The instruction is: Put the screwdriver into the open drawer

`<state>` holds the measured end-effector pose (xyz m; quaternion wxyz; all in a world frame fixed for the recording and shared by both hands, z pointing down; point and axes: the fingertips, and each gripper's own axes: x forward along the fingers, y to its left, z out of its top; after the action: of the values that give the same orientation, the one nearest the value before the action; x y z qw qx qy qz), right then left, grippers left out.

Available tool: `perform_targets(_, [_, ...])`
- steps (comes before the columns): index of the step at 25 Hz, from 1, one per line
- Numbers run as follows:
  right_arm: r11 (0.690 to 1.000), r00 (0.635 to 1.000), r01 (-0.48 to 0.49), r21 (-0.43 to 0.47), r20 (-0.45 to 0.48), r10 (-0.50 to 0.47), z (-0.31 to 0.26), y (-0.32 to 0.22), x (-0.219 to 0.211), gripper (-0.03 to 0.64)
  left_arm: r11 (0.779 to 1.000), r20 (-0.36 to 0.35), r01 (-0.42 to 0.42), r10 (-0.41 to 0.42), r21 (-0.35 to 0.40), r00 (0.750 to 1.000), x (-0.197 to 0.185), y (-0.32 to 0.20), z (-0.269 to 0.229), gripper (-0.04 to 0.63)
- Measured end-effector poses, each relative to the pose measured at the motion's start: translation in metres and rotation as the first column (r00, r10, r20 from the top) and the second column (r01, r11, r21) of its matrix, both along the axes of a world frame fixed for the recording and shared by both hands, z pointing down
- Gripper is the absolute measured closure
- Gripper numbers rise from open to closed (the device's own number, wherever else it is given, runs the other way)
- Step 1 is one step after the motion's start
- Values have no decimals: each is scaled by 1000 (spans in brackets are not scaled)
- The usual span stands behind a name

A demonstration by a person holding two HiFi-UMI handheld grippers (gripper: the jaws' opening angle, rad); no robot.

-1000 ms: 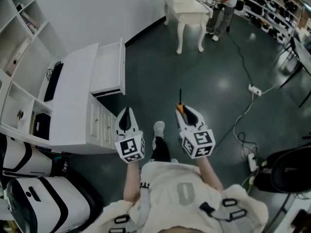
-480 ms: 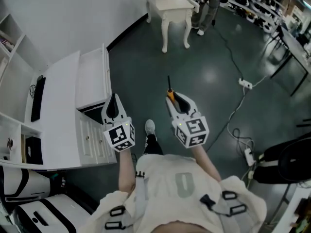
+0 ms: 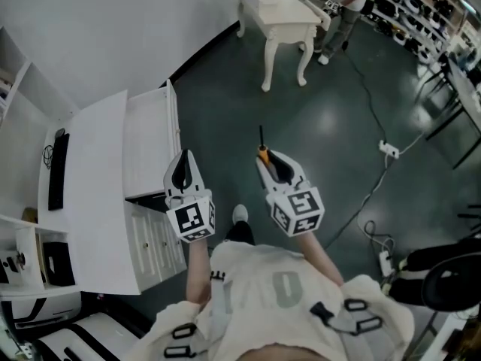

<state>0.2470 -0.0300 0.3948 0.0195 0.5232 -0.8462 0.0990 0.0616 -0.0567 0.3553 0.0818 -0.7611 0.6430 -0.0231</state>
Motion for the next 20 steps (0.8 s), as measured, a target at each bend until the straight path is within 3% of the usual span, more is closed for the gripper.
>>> perform_targets(4, [1000,1000,4,-23,9,-4,-7,-54,-20,523,1000,12,-7,7,4,1000,-15,-56,-11,591])
perform_targets(10, [999,1000,15,-50,11,-14,-8,-127,-49,523,1000,-36,-18,17,-13,999,-33,-129,-10,591])
perform_targets(15, [997,1000,12,-74,29,-10,-4,-166,-67,523,999,15,-29,29,-35,999,-49,-170,-2,591])
perform_targets(20, [996,998,29,-90,53,-25,-2,-190,-82,525,999,-15,7,-7,-33,1000,-67,-189,-7,591])
